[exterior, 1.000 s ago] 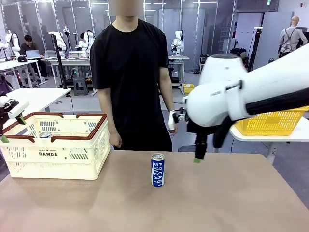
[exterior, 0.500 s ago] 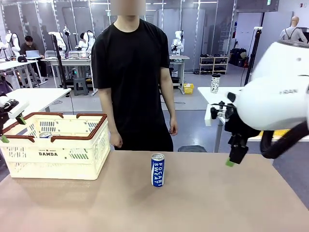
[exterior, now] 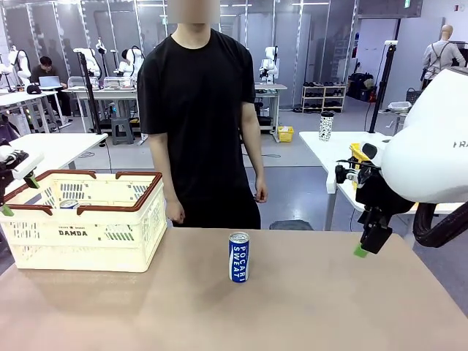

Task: Place the drinks into the Shopping basket.
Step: Pick up one drink and place it into the Shopping basket.

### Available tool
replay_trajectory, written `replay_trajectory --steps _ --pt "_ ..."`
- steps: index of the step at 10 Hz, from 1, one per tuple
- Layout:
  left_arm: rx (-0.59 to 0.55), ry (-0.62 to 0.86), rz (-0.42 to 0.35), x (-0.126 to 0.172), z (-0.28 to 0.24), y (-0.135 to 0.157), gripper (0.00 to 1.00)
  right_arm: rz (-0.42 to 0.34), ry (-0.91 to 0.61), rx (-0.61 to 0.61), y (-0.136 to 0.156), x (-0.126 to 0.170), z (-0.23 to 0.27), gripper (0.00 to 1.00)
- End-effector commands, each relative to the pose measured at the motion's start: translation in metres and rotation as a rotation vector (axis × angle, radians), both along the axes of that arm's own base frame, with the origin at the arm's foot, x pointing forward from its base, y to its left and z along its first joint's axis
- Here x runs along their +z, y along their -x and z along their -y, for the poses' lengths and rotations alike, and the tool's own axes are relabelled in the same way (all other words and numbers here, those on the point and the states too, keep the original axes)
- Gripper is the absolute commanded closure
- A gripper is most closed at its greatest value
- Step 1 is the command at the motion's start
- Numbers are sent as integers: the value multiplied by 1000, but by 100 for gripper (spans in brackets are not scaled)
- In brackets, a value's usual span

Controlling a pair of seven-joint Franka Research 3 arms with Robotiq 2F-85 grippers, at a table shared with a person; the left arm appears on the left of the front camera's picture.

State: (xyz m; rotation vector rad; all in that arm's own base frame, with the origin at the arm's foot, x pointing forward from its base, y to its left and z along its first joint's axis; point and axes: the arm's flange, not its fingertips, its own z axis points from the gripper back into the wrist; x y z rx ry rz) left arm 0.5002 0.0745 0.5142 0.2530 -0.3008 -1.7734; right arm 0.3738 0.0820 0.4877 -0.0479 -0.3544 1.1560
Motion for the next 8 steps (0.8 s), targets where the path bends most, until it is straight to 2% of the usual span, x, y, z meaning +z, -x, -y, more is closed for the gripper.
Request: replay_trajectory --steps 1,3,4,8 --pt "21 -2 6 2 2 0 0 1 6 1 1 1 -1 0" --pt "-33 22 -8 10 10 1 0 1 6 1 1 1 -1 0" --pt "-101 72 -26 18 30 5 0 1 6 1 1 1 -1 0" --pt "-181 111 -18 36 137 17 0 1 6 1 1 1 -1 0"
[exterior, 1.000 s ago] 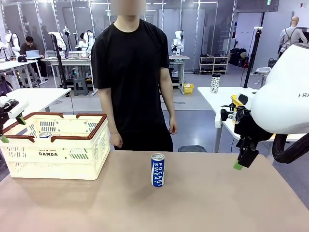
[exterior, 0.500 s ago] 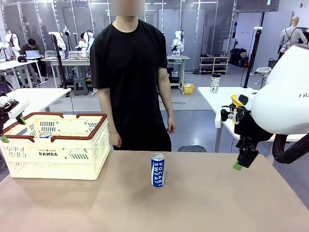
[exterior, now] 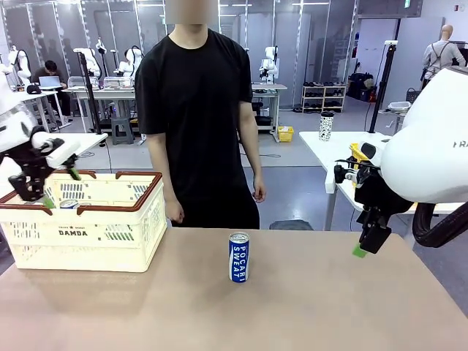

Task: Place the drinks into the Shopping basket.
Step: Pick up one drink and place it into the Shopping basket.

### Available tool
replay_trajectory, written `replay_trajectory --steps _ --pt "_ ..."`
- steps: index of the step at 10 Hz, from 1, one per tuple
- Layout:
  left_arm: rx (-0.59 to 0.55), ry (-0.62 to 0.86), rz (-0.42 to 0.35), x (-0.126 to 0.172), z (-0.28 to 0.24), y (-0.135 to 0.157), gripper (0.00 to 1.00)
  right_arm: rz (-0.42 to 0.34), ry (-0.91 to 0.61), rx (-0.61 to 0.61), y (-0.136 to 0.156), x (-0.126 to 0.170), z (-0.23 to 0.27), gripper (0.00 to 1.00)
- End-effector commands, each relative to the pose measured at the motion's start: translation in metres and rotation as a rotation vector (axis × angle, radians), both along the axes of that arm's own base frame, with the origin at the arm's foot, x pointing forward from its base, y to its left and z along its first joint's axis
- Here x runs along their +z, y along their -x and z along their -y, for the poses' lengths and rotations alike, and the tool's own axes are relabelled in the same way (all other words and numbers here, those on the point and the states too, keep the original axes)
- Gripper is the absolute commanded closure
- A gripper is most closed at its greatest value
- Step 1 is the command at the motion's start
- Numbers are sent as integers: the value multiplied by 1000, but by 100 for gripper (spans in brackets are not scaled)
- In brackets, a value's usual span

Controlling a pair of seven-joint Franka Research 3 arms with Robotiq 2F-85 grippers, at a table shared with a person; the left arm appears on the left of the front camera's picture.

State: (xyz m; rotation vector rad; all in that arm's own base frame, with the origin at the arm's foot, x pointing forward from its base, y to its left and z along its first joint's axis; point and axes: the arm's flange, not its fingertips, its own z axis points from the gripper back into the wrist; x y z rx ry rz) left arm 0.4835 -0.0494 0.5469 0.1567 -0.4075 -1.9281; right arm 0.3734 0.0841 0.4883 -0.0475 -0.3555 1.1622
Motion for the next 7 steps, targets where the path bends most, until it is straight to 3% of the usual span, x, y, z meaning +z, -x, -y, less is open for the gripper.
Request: replay_trajectory --steps 1,4,5,6,7 --pt "-21 41 -46 2 42 3 0 0 6 -5 0 0 1 0" --pt "-59 12 -37 -6 77 -1 0 0 6 -5 0 0 1 0" --pt "-83 -72 15 -7 66 -4 0 0 6 -5 0 0 1 0" --pt "-58 18 -42 -9 86 9 0 0 6 -5 0 0 1 0" --pt "-58 18 -42 -9 86 9 0 0 6 -5 0 0 1 0"
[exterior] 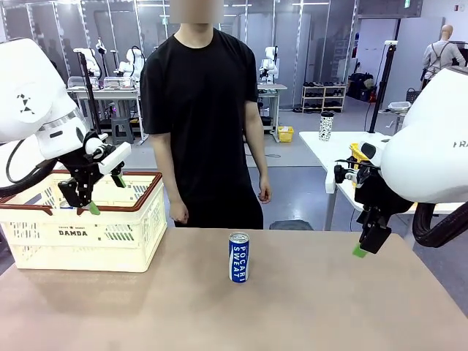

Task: Place the drinks into the Shopping basket.
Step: Pick up one drink and place it into the Shopping basket.

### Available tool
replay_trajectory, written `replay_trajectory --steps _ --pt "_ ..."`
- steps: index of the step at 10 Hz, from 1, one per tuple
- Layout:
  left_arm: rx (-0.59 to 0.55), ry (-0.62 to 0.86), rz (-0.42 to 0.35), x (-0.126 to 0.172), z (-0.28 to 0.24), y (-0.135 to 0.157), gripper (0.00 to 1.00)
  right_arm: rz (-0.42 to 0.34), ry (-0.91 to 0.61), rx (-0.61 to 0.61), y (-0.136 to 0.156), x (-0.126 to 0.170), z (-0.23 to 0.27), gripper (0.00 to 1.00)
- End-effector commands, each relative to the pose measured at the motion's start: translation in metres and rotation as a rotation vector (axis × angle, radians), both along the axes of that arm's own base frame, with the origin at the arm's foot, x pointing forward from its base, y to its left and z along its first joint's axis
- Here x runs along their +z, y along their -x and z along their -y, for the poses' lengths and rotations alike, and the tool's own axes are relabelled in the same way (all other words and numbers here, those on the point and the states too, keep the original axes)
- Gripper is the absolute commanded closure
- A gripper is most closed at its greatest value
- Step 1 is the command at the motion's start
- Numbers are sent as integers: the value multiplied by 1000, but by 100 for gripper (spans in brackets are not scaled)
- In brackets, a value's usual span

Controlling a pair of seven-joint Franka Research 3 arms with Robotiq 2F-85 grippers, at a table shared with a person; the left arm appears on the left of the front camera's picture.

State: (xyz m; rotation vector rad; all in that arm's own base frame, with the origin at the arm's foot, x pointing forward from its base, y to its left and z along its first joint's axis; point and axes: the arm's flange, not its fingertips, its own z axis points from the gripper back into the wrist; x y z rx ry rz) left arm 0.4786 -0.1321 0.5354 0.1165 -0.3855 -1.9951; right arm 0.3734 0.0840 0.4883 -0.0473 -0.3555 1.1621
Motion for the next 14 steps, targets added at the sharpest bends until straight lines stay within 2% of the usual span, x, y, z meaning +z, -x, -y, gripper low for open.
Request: replay_trajectory --steps 1,4,5,7,9,10,11,14 --pt "8 26 -8 3 3 4 0 0 6 -5 0 0 1 0" --pt "-1 8 -1 1 2 1 0 0 6 -5 0 0 1 0" --pt "-40 -22 -8 1 24 5 0 0 6 -5 0 0 1 0" --pt "-15 47 17 12 80 8 0 0 6 -5 0 0 1 0" --pt "-18 14 -34 18 144 8 0 0 6 -5 0 0 1 0" --pt "-4 8 -69 14 177 3 0 0 6 -5 0 0 1 0" --pt "7 3 -73 7 213 -6 0 0 6 -5 0 0 1 0" --pt "32 5 -85 -15 270 -26 0 0 6 -5 0 0 1 0"
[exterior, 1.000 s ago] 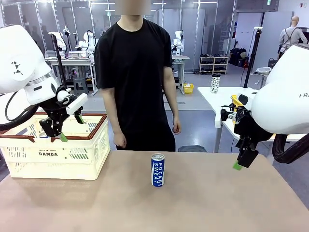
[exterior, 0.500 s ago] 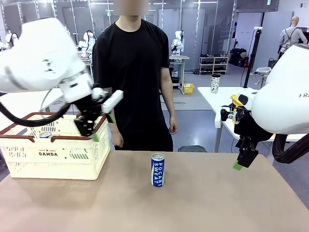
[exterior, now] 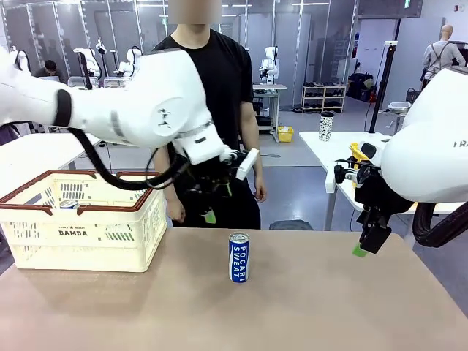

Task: Place the drinks into the Shopping basket.
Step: Pick up one drink and place it into the Shopping basket.

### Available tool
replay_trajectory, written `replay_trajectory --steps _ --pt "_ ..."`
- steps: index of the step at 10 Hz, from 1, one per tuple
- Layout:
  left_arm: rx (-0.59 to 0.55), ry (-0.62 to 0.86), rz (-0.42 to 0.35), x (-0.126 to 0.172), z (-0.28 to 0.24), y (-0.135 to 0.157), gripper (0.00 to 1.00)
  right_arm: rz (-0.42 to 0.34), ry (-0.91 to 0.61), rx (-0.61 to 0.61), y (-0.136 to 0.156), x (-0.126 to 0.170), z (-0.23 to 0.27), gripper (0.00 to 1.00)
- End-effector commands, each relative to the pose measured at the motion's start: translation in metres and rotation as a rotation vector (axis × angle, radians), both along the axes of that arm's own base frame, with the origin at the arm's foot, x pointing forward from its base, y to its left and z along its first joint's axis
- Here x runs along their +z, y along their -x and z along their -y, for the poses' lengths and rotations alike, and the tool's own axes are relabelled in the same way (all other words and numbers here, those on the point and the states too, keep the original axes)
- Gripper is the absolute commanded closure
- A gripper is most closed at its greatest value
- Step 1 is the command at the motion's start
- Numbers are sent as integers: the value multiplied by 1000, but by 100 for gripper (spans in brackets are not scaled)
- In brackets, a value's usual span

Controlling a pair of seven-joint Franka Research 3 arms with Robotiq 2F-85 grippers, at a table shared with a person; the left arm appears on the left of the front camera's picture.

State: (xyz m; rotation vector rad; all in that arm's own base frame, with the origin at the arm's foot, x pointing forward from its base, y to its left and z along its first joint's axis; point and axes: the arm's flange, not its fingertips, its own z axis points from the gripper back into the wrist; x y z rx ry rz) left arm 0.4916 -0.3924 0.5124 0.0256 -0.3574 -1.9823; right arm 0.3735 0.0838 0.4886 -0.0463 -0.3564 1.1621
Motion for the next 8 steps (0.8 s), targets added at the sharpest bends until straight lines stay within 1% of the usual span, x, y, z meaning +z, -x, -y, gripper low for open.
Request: replay_trajectory --steps 1,2,3,4,5,6,8 --pt "29 -15 -4 3 23 -19 0 -1 7 -5 0 0 1 0" --pt "45 -20 -11 -1 31 -24 0 -1 7 -5 0 0 1 0" --pt "33 -15 -25 -4 38 -24 0 -1 7 -5 0 0 1 0" --pt "44 -13 -27 -6 44 -22 0 -1 7 -5 0 0 1 0" --pt "3 -3 -45 -3 47 -10 0 -1 7 -5 0 0 1 0" --pt "24 9 -17 -11 35 -24 0 -1 7 -5 0 0 1 0" --pt "24 9 -17 -11 35 -24 0 -1 7 -5 0 0 1 0"
